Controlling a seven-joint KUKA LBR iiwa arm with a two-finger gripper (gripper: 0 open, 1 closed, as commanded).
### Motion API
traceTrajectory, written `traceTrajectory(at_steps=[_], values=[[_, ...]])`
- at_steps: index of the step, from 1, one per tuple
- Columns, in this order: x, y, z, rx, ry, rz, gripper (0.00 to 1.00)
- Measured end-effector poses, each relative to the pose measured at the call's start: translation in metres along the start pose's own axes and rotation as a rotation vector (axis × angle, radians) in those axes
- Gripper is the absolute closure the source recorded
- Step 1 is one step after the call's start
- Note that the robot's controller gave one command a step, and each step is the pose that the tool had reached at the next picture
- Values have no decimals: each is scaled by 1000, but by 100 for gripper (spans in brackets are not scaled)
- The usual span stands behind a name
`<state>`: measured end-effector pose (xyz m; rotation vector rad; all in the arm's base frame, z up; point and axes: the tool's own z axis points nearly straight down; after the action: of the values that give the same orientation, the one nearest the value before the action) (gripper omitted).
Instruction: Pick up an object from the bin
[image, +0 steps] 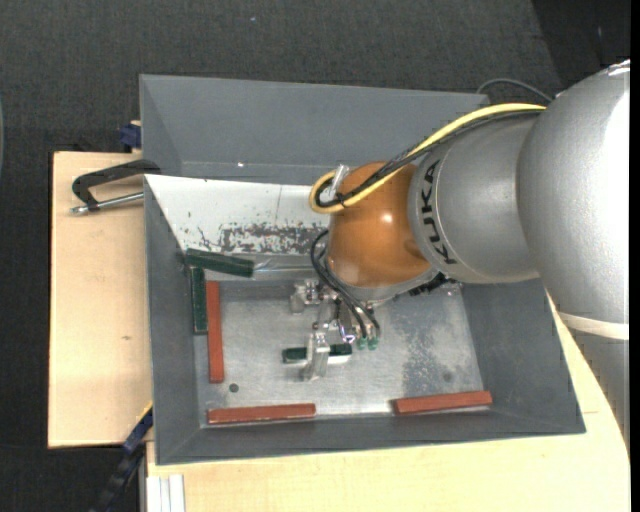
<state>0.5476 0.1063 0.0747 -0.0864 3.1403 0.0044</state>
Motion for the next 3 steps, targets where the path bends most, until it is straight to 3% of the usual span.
traceTrajectory(at_steps=[1, 2, 3], values=[[-8, -22, -25, 3, -6, -7, 0], [22, -32, 4, 1, -1, -4, 100], [22, -32, 4, 1, -1, -4, 100]])
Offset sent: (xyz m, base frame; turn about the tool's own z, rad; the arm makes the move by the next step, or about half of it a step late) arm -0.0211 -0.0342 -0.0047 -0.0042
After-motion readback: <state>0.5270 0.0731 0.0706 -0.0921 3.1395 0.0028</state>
